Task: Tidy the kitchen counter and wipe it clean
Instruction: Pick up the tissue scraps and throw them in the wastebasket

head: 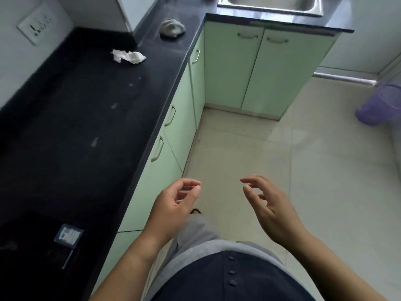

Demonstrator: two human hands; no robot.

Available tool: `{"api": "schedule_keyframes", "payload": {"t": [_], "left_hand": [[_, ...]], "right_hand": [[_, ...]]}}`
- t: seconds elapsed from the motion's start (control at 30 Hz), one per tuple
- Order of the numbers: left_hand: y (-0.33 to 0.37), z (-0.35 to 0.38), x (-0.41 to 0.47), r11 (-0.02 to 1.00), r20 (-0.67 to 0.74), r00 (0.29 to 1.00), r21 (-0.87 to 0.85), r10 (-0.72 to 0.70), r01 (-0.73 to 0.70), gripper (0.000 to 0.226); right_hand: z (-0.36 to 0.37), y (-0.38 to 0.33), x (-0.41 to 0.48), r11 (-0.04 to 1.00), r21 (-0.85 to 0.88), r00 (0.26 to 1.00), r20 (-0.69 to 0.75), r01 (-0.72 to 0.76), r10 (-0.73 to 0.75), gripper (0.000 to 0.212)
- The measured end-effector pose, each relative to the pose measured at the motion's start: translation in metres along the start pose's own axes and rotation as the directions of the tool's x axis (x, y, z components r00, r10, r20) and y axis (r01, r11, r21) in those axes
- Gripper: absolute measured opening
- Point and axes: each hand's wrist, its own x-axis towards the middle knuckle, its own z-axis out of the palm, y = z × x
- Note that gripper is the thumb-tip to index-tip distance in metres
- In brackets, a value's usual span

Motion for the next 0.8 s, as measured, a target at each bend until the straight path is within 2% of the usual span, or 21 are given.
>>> {"api": "schedule_keyframes", "payload": {"t": [0.2, 0.47, 0.67, 0.8], "left_hand": [[0.022, -0.039, 0.125, 0.998, -0.124, 0.992, -0.066, -0.01, 0.002, 0.01], [0.088, -0.138, 0.284, 0.998, -0.27, 0.961, -0.016, 0.059, -0.066, 0.011], [0.074, -0.208, 0.37, 0.986, -0.386, 0.917, 0.084, -0.103, 0.146, 0.013], [0.045, -0.239, 0.423, 0.94, -0.541, 0.802, 0.061, -0.253, 0.337, 0.017]], "right_hand": [[0.006, -0.025, 0.156, 0.99, -0.042, 0.989, 0.073, 0.133, -0.129, 0.049], [0.008, -0.122, 0.354, 0.928, -0.046, 0.917, 0.181, 0.369, -0.356, 0.051], [0.038, -0.169, 0.483, 0.872, -0.069, 0.831, 0.349, 0.484, -0.434, 0.047], [0.077, -0.182, 0.568, 0.822, -0.117, 0.735, 0.531, 0.557, -0.422, 0.045]]}}
